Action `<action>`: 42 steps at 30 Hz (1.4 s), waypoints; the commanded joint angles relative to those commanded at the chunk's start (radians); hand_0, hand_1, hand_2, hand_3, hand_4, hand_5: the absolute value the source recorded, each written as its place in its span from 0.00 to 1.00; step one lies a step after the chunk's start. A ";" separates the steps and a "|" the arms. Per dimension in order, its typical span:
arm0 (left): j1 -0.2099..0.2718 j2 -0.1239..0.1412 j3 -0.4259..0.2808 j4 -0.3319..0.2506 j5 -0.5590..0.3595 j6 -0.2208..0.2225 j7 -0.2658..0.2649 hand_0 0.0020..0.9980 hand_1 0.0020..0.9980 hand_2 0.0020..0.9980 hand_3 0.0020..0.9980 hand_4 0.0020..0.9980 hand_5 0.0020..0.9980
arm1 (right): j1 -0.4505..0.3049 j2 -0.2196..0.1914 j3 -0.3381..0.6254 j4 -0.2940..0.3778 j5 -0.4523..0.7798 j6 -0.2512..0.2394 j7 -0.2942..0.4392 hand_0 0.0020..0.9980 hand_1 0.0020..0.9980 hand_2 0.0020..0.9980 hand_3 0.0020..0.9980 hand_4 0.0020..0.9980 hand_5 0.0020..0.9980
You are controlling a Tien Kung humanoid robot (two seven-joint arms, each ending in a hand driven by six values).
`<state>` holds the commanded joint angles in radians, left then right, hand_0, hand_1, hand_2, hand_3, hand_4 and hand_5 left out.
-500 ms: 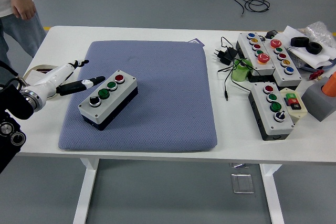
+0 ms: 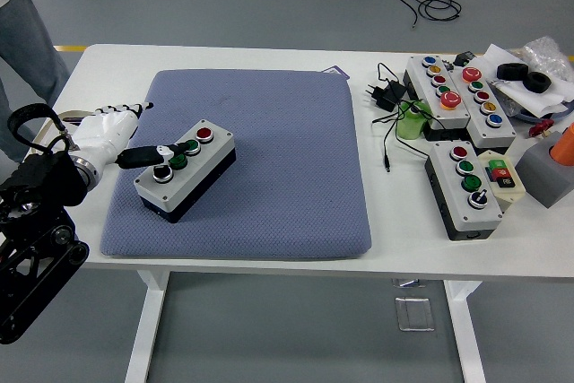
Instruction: Pick up the button,place it on the desk,press the button,press the button
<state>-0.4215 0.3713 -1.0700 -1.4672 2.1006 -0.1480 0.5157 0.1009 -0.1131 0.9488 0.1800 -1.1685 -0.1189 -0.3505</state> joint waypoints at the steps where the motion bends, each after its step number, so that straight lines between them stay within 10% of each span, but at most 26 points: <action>1: -0.002 -0.010 0.005 0.002 -0.015 -0.001 0.004 1.00 1.00 1.00 1.00 1.00 1.00 | 0.000 0.000 0.000 0.000 -0.002 0.001 0.000 0.63 0.55 0.62 0.57 0.30 0.25; 32: -0.082 -0.097 0.129 0.144 0.100 -0.070 0.037 0.99 1.00 1.00 1.00 1.00 0.96 | 0.004 -0.001 0.007 0.000 -0.011 0.000 0.000 0.63 0.55 0.62 0.57 0.31 0.25; 33: -0.086 -0.100 0.130 0.151 0.109 -0.079 0.034 0.92 1.00 1.00 1.00 1.00 0.71 | 0.004 -0.001 0.007 0.000 -0.012 0.000 0.000 0.63 0.55 0.62 0.57 0.31 0.25; 38: -0.096 -0.106 0.133 0.174 0.123 -0.098 0.025 0.92 1.00 1.00 1.00 1.00 0.71 | 0.006 -0.001 0.004 0.000 -0.008 -0.001 0.000 0.63 0.55 0.62 0.57 0.31 0.25; 39: -0.099 -0.107 0.137 0.182 0.125 -0.094 0.024 0.78 0.88 0.95 1.00 1.00 0.52 | 0.006 -0.002 0.005 0.000 -0.009 -0.001 0.000 0.63 0.55 0.62 0.57 0.31 0.25; 42: -0.103 -0.109 0.141 0.191 0.130 -0.090 0.021 0.78 0.88 0.95 1.00 1.00 0.52 | 0.006 -0.002 0.005 0.000 -0.009 0.000 0.000 0.63 0.55 0.62 0.57 0.31 0.25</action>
<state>-0.5248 0.2619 -0.9293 -1.2760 2.2302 -0.2376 0.5364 0.1073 -0.1150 0.9538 0.1800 -1.1779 -0.1193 -0.3506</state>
